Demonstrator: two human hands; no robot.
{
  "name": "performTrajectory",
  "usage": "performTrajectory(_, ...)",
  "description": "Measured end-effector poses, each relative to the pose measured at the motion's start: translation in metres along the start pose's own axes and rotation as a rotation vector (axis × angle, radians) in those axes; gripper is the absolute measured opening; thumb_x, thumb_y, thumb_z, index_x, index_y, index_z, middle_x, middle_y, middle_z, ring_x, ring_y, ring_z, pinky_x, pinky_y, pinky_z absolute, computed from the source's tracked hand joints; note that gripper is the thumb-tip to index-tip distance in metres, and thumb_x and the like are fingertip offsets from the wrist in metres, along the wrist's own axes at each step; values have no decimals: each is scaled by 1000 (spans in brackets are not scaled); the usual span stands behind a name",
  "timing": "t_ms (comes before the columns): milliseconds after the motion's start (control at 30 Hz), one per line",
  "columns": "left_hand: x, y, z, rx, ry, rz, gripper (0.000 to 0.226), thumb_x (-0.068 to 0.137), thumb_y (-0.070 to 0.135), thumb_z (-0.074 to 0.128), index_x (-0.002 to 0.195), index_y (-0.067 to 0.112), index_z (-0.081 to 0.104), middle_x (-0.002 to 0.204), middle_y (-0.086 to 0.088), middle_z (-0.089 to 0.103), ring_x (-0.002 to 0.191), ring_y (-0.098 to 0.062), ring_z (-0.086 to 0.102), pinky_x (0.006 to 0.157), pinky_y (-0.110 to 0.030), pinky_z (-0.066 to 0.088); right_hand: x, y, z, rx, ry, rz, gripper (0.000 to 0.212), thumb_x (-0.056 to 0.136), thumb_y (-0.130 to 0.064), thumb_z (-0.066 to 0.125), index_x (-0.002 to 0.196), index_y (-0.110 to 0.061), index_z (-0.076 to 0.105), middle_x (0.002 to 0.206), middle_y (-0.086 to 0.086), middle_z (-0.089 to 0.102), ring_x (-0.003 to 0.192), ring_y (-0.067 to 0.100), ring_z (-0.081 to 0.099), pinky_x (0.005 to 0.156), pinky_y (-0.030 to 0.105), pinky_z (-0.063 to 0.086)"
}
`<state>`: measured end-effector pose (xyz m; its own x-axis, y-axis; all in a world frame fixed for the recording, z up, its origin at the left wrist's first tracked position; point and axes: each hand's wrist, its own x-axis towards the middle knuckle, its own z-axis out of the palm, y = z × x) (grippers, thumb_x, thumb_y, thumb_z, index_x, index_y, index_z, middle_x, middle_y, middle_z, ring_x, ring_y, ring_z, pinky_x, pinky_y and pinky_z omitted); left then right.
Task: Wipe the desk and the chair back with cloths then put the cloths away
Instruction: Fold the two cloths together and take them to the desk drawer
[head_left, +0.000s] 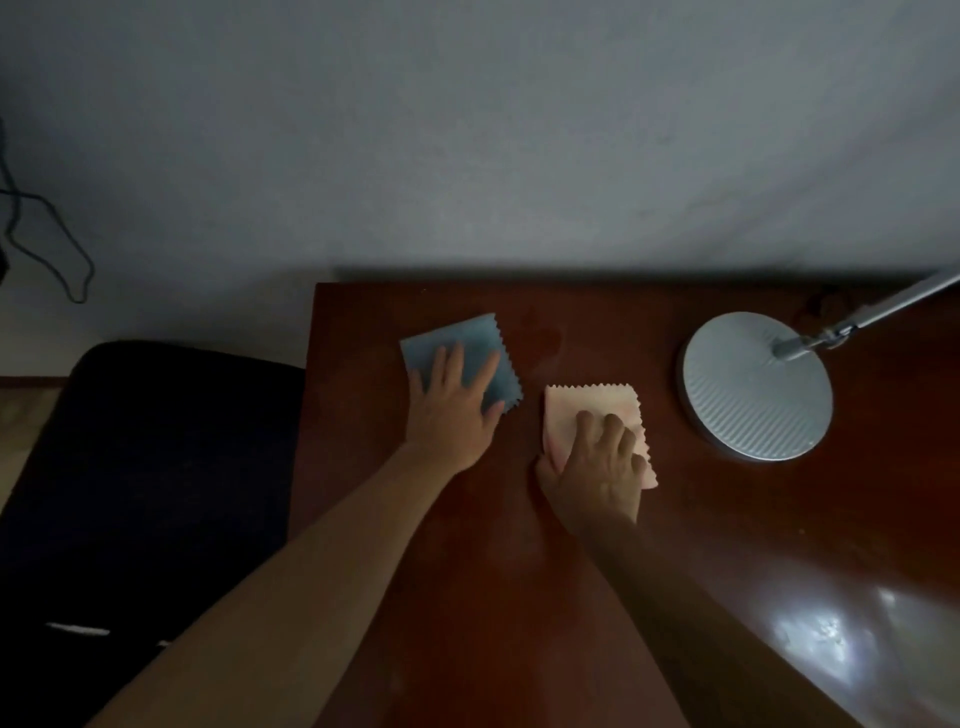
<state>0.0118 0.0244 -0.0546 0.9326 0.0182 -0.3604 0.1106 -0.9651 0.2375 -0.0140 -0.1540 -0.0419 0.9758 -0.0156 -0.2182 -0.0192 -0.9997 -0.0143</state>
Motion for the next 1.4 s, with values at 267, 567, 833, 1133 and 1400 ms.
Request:
performTrajectory(267, 1, -44, 5, 126, 128, 240, 63, 99, 59, 25, 156, 31, 24, 166, -13, 11, 153, -31, 2, 120, -58, 2, 14, 0, -13, 54, 32, -34, 24, 81, -30, 57, 94, -10, 56, 94, 8, 54, 87, 27, 55, 69, 39, 47)
performTrajectory(567, -9, -42, -9, -594, 295, -288, 58, 94, 28, 63, 145, 13, 41, 144, -11, 43, 132, -26, 44, 108, -39, 42, 47, -51, -95, 1308, -80, 254, 14, 88, -10, 51, 79, -13, 61, 72, 0, 62, 64, 12, 56, 56, 27, 44)
performTrajectory(833, 8, -71, -8, -816, 216, -387, 28, 87, 26, 49, 113, 28, 60, 108, -7, 65, 90, -25, 66, 78, -49, 58, 77, -93, -56, 1231, -469, 348, 10, 93, -24, 60, 90, -15, 60, 101, 15, 67, 84, 25, 64, 72, 37, 58)
performTrajectory(1133, 11, -58, -27, -808, 273, -618, 33, 99, 44, 45, 113, 17, 57, 117, -9, 58, 91, -26, 60, 65, -32, 41, 82, -101, -41, 1038, -377, 284, 12, 83, -3, 55, 88, -10, 63, 85, 7, 63, 82, 25, 60, 73, 35, 52)
performTrajectory(1400, 10, -58, -17, -735, 227, -553, 20, 92, 47, 54, 100, 30, 47, 100, -1, 62, 83, -21, 64, 61, -30, 47, 82, -94, -40, 1086, -383, 322, 9, 85, -8, 61, 86, -16, 64, 84, 2, 63, 80, 17, 58, 65, 28, 46)
